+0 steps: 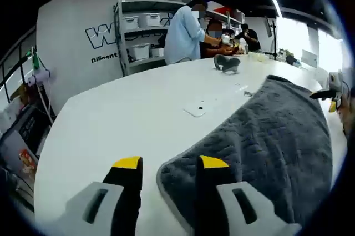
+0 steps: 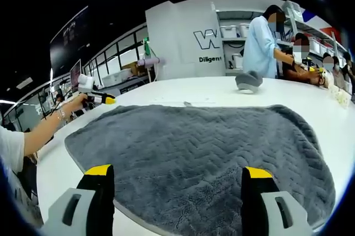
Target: Fold the towel on the table until its edges align and the towel forms a compact rectangular stack.
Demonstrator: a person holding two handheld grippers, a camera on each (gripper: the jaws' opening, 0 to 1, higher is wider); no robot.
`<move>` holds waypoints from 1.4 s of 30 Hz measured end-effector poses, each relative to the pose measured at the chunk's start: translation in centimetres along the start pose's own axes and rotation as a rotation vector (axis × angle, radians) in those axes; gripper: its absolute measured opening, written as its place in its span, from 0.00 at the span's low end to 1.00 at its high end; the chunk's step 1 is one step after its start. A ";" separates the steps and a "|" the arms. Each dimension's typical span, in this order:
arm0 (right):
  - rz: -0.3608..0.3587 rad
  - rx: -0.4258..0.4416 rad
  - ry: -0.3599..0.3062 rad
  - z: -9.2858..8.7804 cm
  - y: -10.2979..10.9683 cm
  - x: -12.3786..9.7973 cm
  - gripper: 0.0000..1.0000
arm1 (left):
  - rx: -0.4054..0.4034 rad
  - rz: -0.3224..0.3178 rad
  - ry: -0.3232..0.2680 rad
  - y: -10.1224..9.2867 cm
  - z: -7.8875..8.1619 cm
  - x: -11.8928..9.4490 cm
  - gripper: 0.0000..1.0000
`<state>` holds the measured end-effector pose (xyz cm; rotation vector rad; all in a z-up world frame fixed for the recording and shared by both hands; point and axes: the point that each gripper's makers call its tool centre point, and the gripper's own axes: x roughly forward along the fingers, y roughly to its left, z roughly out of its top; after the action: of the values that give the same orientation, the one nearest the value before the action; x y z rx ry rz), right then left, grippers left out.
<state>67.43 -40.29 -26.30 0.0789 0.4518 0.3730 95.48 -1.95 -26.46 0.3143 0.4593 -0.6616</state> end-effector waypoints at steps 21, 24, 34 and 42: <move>0.013 0.002 -0.001 -0.2 0.7 -0.2 0.99 | -0.121 0.010 0.041 0.8 -2.6 1.3 0.06; 0.016 0.001 0.004 -0.3 0.8 -0.2 0.99 | -0.058 0.048 0.053 1.4 -2.6 1.3 0.05; 0.020 0.000 0.006 -0.3 0.8 -0.2 0.99 | 0.031 0.099 0.078 3.2 -2.6 1.7 0.05; 0.024 0.003 0.010 -0.3 0.8 -0.1 0.99 | 0.047 0.138 0.110 5.6 -2.6 2.1 0.05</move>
<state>66.92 -39.62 -26.40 0.0853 0.4614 0.3960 99.84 2.23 -28.97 0.4244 0.5223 -0.5225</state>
